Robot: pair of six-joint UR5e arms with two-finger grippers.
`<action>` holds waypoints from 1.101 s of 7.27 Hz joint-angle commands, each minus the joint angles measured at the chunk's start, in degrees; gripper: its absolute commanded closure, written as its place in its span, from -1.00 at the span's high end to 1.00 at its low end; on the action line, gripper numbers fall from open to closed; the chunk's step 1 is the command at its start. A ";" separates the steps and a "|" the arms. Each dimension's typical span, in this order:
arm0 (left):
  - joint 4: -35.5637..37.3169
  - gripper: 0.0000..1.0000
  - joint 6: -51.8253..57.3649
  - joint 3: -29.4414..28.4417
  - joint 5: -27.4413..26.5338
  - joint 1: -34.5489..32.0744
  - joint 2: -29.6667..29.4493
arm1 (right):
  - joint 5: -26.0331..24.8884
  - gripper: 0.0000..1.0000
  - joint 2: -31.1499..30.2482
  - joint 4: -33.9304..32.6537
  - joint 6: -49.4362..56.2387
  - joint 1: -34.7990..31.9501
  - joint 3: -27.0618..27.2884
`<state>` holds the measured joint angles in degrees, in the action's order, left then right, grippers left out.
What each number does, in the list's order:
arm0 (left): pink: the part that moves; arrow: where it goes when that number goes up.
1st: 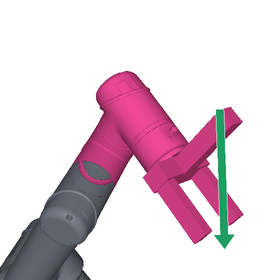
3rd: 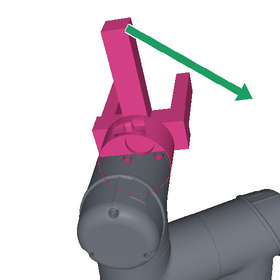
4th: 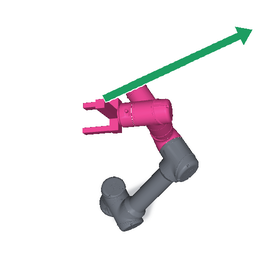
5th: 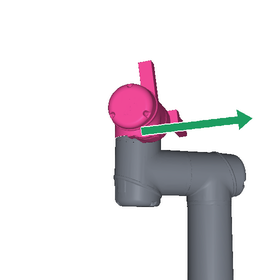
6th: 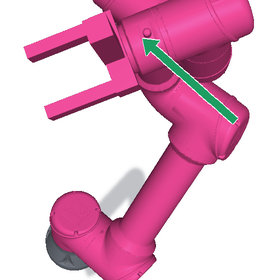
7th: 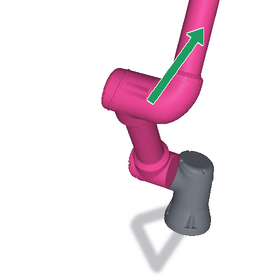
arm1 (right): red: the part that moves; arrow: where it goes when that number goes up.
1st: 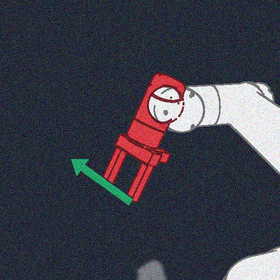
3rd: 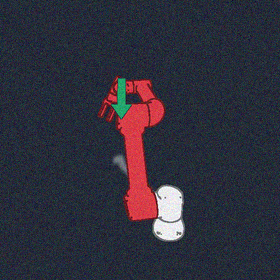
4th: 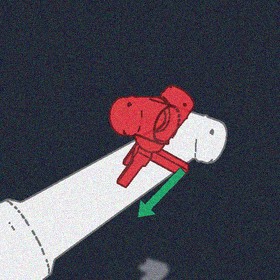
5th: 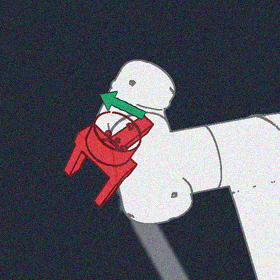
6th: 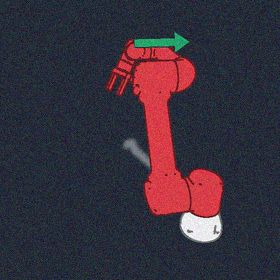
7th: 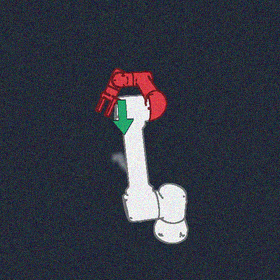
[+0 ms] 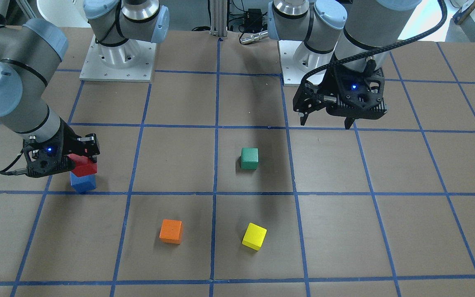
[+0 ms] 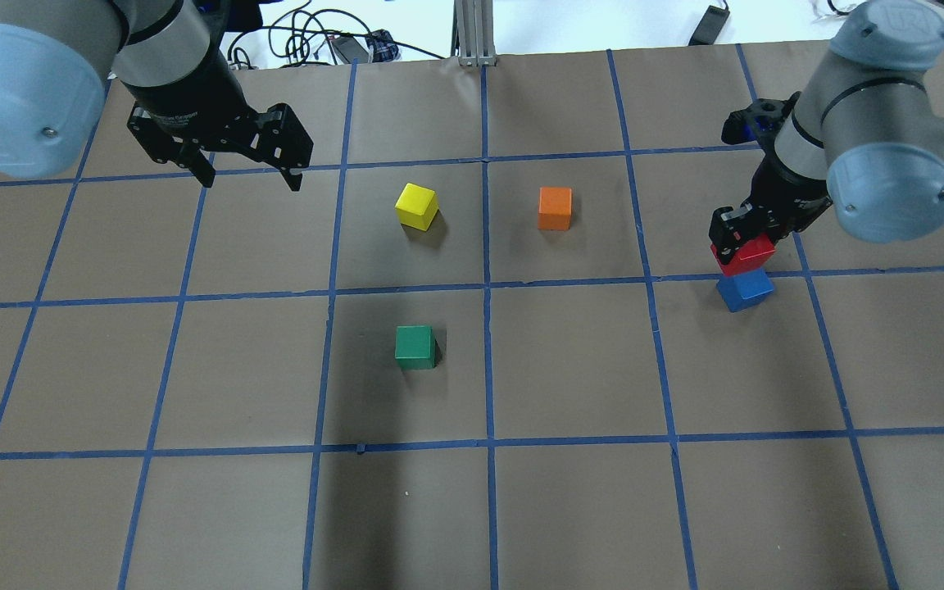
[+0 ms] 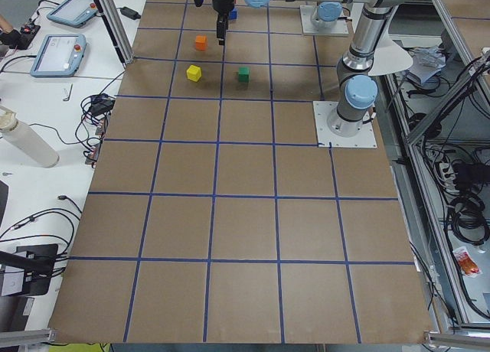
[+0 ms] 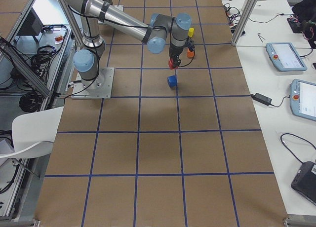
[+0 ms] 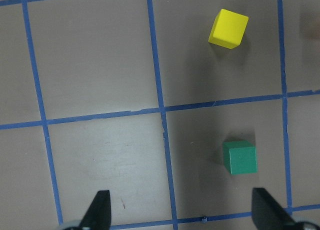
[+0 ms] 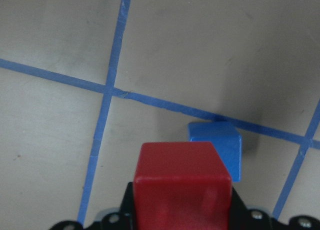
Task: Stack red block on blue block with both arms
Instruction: 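Lower the red cube onto the blue cube with the right gripper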
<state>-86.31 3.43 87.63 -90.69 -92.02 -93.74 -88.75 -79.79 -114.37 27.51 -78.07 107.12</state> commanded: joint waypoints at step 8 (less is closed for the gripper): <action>0.09 1.00 0.00 0.09 0.07 0.00 0.04 | -0.90 -1.00 4.29 -8.49 4.13 3.19 2.65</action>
<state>-86.23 3.43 87.71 -90.61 -92.02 -93.80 -89.63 -76.53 -121.75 31.75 -74.93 109.84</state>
